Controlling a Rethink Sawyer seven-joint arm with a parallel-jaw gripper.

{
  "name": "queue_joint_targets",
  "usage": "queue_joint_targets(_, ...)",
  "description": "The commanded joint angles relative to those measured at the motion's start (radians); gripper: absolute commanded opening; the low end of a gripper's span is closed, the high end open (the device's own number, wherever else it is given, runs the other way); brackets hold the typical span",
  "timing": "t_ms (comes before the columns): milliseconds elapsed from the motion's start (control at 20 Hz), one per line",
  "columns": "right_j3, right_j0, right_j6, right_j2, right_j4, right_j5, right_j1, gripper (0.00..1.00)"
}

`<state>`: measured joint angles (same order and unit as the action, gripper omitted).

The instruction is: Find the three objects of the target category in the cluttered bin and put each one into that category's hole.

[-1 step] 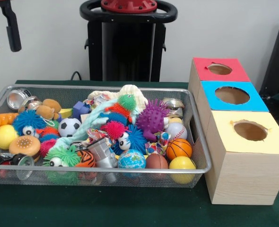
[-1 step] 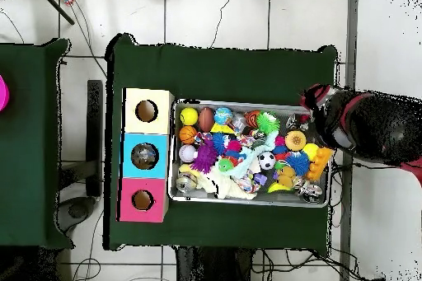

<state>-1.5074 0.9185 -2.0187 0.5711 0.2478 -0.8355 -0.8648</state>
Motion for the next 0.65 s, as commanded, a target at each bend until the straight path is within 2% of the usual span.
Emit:
queue_joint_targets(50, -0.018, 0.008, 0.305, 0.071, 0.066, -0.104, 0.027, 1.0)
queue_joint_targets(650, -0.064, 0.038, 0.308, 0.098, 0.081, -0.075, -0.007, 1.0)
